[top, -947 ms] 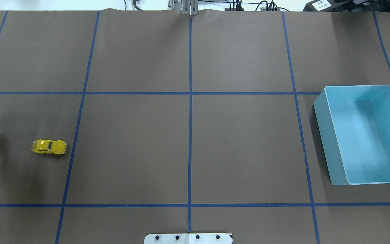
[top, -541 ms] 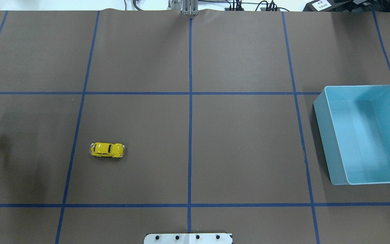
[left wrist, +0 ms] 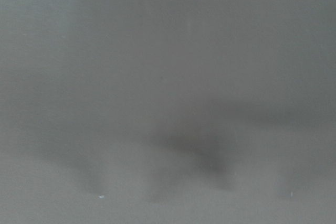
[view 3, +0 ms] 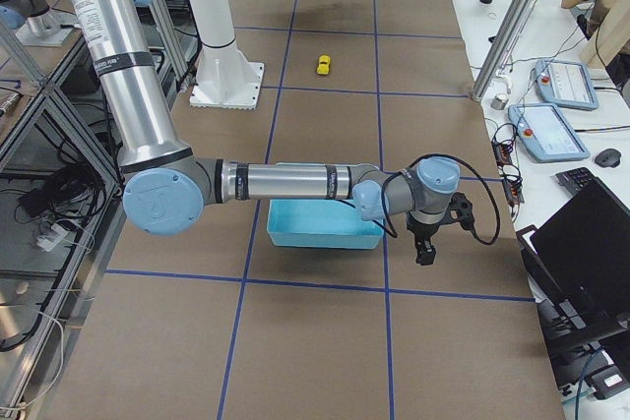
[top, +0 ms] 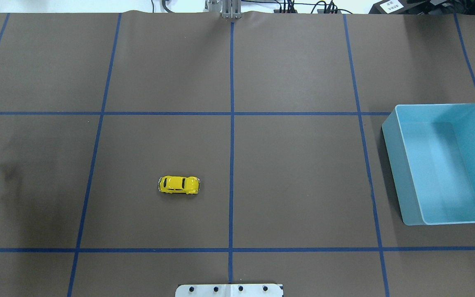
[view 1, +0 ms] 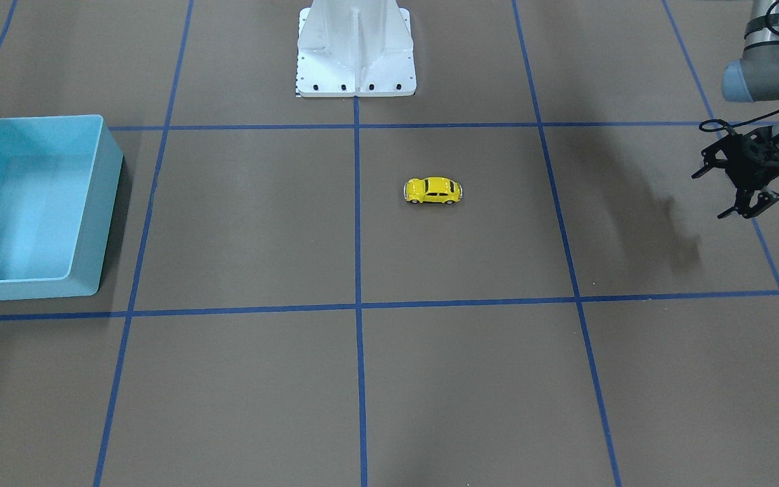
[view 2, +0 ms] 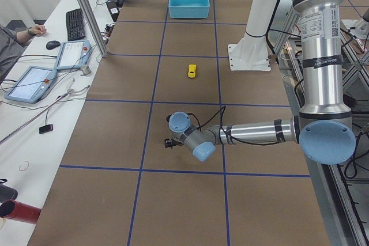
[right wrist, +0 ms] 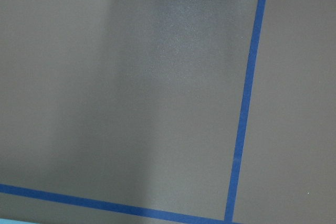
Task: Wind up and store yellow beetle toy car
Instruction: 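Release the car with the left gripper and lift away, then move the right gripper over the yellow car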
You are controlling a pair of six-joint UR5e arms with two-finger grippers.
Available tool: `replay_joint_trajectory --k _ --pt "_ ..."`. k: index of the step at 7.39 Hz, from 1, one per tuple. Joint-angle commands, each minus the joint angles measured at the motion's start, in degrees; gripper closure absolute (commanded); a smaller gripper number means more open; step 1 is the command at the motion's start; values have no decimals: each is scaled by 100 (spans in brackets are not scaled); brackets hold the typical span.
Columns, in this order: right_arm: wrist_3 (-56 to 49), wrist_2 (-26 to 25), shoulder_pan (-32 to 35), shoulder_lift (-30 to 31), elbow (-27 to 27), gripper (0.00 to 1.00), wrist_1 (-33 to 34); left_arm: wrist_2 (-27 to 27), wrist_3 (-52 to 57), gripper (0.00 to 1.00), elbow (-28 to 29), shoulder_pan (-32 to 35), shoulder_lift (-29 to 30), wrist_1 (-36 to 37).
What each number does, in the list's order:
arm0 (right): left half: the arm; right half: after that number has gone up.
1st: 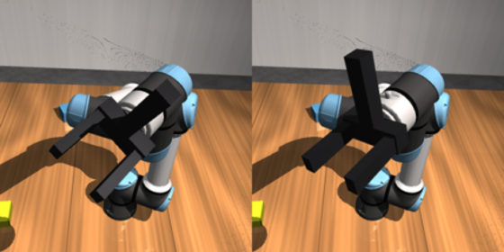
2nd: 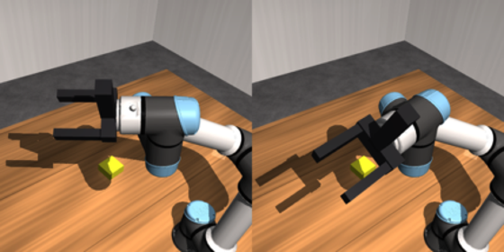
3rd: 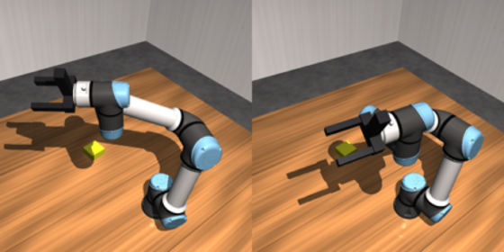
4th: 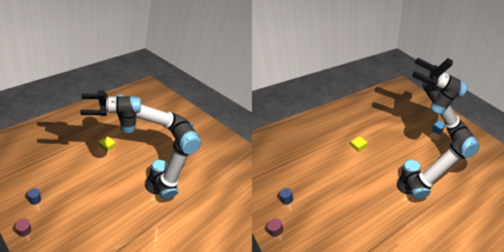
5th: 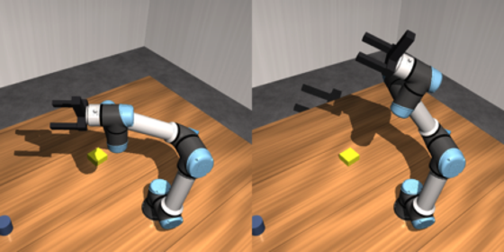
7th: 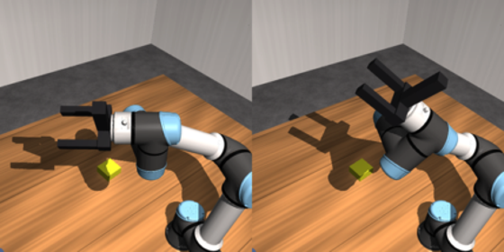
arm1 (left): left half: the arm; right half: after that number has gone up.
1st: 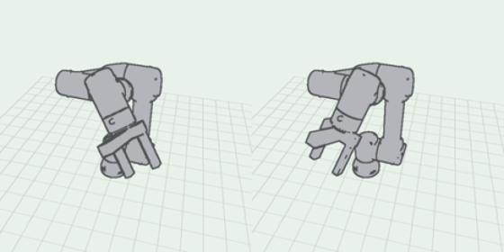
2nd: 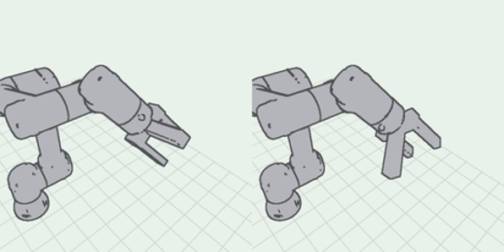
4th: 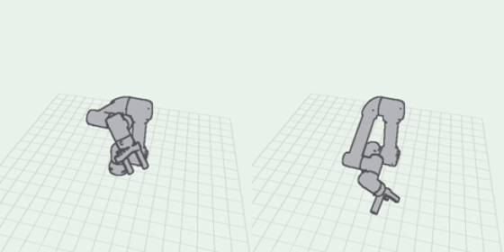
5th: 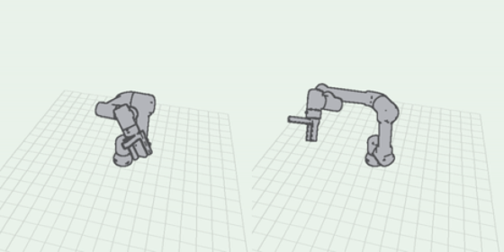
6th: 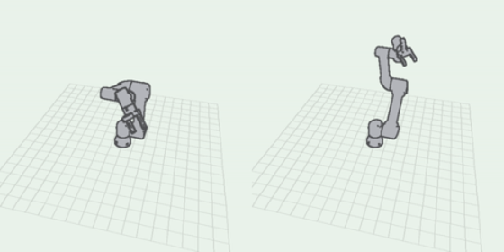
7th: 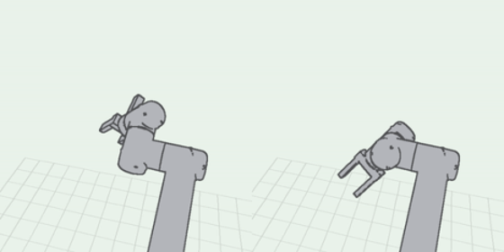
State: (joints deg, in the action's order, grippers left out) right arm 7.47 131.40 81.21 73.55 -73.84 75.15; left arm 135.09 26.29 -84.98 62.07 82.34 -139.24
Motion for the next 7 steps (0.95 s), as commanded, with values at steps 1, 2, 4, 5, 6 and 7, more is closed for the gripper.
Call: replay_joint_trajectory --k 1,2,4,5,6,7 --pt "0 0 0 1 -17 0 0 -26 -1252 0 -228 -28 150 464" --pt "0 0 0 1 -43 0 0 -235 -1745 0 -421 -28 220 816" --pt "9 -9 0 -8 -209 0 0 -579 -3306 0 -677 -11 334 1187" --pt "9 -61 -9 -16 -280 0 0 -624 -4028 0 -695 -11 344 1223" --pt "17 -70 -96 -8 -437 0 0 -650 -4783 0 -721 24 326 1250" --pt "18 -96 -245 -77 -508 0 0 -650 -5269 0 -904 51 317 1589"
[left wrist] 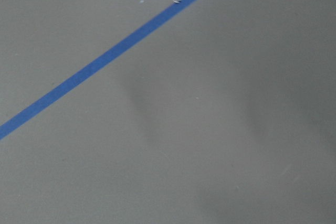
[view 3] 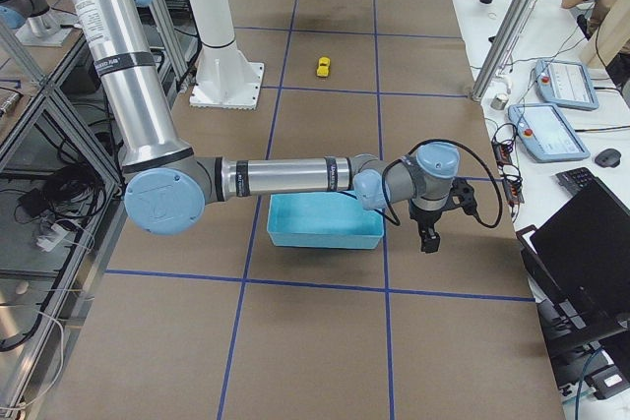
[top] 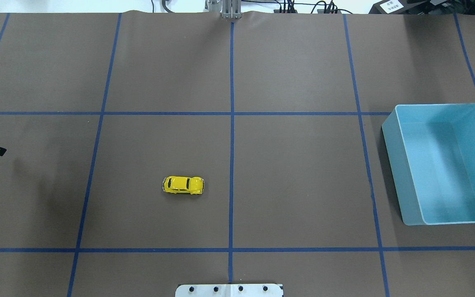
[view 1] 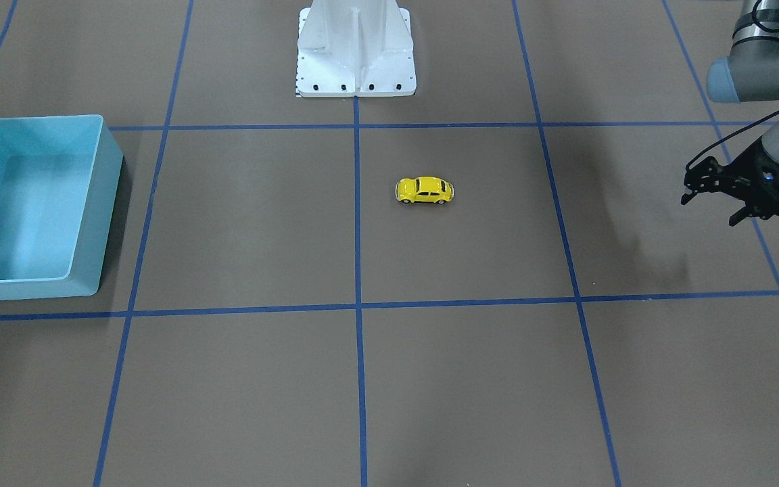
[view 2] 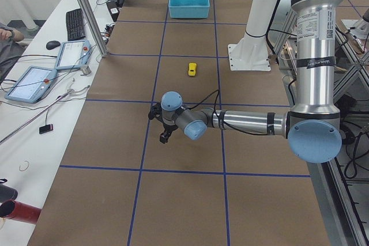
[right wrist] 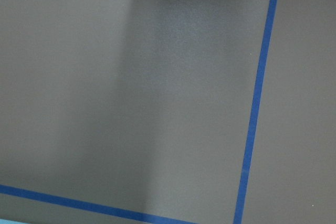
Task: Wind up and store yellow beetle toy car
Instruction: 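Move the right gripper over the yellow car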
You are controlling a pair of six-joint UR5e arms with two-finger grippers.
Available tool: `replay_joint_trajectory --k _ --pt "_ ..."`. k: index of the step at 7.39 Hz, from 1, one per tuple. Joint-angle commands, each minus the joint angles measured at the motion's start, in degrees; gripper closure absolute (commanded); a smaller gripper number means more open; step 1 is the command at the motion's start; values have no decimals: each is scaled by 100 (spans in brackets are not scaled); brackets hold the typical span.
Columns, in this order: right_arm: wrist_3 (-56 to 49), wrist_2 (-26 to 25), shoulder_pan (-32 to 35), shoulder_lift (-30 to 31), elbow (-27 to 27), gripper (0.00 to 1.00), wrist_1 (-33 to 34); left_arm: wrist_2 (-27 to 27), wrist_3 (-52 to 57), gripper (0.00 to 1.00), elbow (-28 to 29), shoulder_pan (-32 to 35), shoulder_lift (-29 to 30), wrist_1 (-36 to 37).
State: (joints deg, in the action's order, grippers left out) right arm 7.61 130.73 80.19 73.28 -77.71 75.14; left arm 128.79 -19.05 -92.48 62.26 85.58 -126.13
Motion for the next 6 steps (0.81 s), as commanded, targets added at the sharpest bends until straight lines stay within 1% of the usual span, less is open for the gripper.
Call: replay_joint_trajectory --k 1,2,3,4,5,6 --pt "-5 -65 -222 -121 -130 0 0 -21 -1045 0 -366 171 -15 700" --pt "-6 -82 -371 -156 -252 0 0 14 -1222 0 -385 346 -68 765" --pt "-6 -257 -616 -174 -479 0 0 40 -1284 0 -490 583 -59 1044" --pt "3 -406 -923 -296 -699 0 35 128 -1285 0 -847 812 -59 1691" --pt "3 -625 -1109 -567 -745 0 209 459 -1259 0 -1156 1179 2 2506" --pt "3 -671 -1276 -630 -780 0 272 497 -1224 0 -1341 1305 2 2880"
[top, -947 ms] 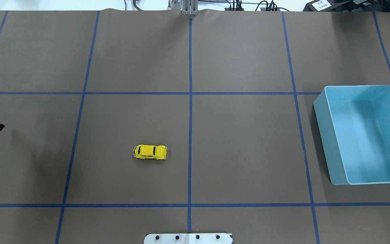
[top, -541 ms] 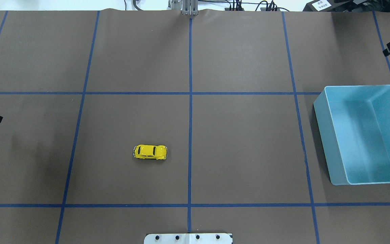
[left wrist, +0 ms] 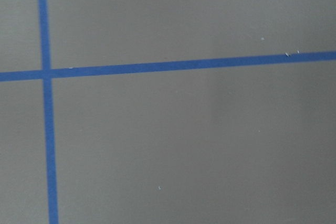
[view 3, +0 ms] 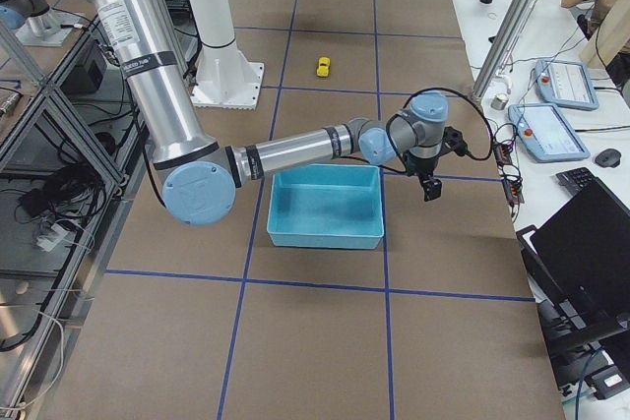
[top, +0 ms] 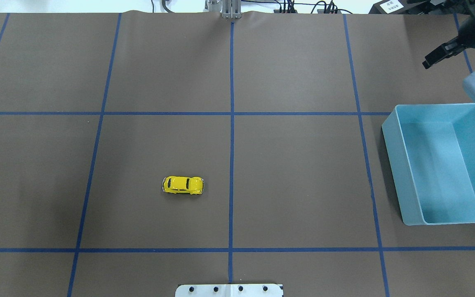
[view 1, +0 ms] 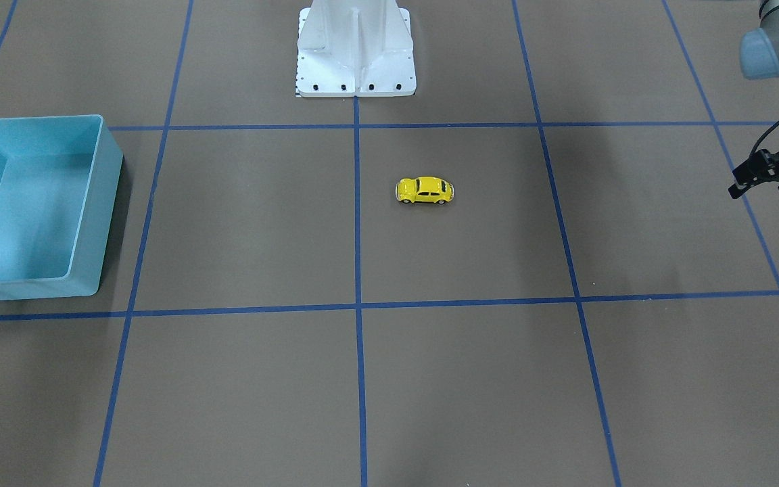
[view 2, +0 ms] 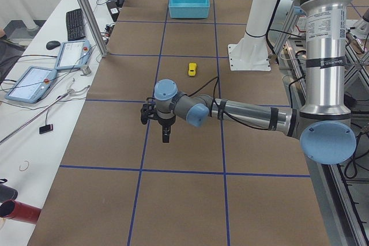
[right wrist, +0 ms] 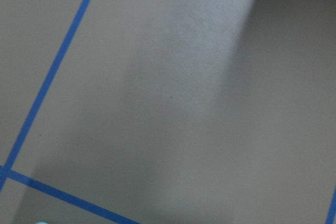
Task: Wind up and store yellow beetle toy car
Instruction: 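Move the right gripper over the yellow car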
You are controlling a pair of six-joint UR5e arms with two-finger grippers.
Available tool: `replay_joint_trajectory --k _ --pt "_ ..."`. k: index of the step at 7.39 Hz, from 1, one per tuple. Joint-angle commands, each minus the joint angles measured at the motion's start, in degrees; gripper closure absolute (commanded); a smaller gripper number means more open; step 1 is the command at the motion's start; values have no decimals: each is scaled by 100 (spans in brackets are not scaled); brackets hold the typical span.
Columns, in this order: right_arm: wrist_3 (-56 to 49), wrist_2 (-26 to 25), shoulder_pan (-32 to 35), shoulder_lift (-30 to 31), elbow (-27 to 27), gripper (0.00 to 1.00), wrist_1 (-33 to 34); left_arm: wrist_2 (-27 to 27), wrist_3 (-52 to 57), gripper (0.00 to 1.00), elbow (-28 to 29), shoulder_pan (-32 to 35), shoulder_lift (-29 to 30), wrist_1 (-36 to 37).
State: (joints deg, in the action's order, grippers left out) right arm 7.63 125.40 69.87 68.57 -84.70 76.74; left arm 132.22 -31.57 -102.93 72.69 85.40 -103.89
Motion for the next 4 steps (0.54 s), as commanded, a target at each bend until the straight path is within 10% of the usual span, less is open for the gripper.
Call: replay_joint_trajectory --k 1,4 --pt "88 -260 -550 -604 -108 0 487 155 37 0 -298 411 12 669" --pt "854 -288 -1535 -809 -1161 0 983 172 862 0 -87 912 -181 704"
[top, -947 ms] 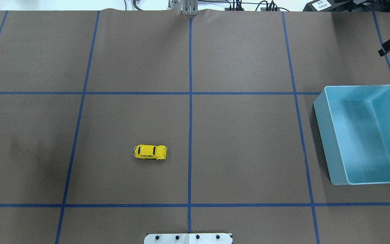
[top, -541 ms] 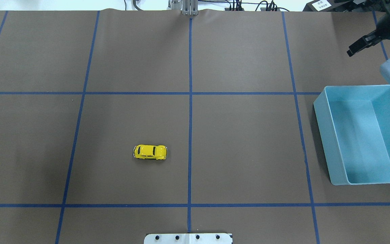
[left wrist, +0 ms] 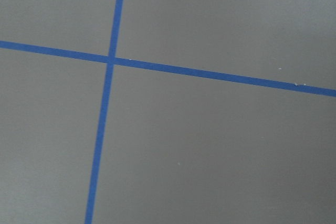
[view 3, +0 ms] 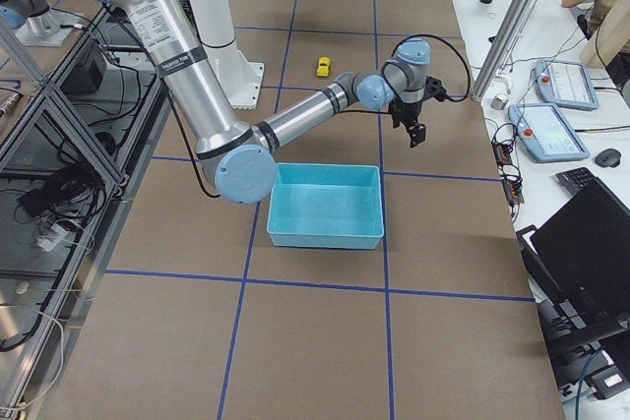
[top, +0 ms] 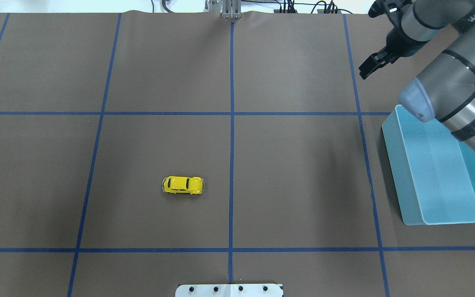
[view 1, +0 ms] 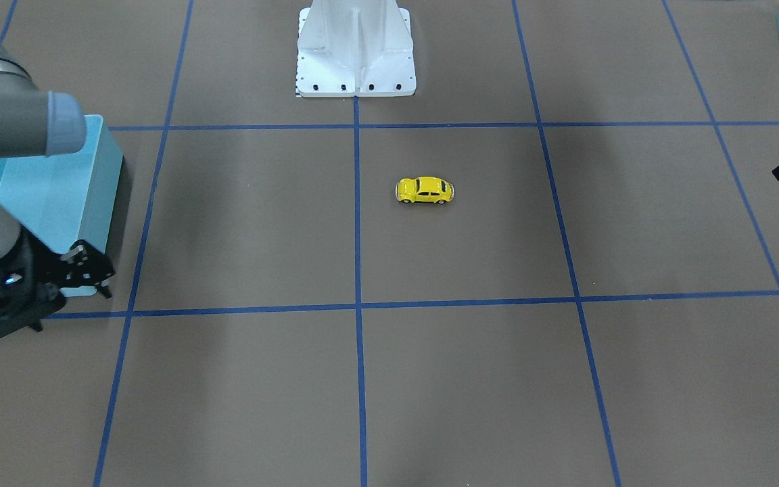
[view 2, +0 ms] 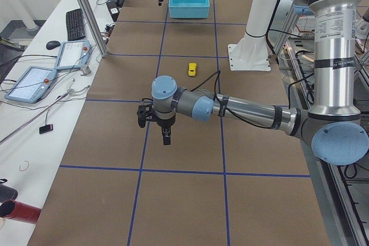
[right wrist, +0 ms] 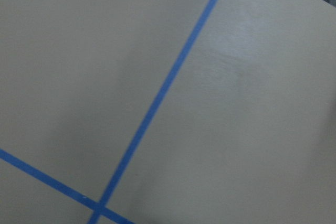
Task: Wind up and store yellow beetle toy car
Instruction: 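Move the right gripper over the yellow car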
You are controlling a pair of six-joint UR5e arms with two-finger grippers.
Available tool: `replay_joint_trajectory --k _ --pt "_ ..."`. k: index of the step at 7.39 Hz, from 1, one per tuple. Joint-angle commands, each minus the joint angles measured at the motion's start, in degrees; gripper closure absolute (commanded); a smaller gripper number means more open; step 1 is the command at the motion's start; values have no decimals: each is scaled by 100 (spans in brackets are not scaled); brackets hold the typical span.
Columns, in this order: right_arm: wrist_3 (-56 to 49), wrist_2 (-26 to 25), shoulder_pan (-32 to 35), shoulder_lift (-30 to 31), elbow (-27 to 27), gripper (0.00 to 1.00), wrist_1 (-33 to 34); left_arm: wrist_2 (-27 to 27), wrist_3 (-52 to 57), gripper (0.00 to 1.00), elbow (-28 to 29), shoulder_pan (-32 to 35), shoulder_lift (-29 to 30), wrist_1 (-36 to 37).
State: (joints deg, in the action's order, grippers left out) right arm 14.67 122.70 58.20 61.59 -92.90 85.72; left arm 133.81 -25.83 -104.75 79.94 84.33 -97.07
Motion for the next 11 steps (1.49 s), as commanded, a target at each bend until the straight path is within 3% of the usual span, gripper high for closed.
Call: replay_joint_trajectory --k 1,4,6,8,10,11 --pt "141 -35 -631 -373 -360 0 94 14 297 0 95 267 -257 -39" --pt "10 -165 -1404 -866 -492 0 129 40 630 0 95 496 -566 -58" --pt "10 -1206 -2203 -763 -1287 0 147 556 763 0 287 680 -865 -57" --pt "-17 -1389 -2557 -797 -1310 0 313 594 614 0 315 760 -848 -57" --pt "-87 -2114 -3635 -771 -1048 0 -326 541 614 0 315 751 -752 -57" --pt "-87 -2171 -3736 -989 -916 1 -93 541 614 0 315 751 -699 -57"
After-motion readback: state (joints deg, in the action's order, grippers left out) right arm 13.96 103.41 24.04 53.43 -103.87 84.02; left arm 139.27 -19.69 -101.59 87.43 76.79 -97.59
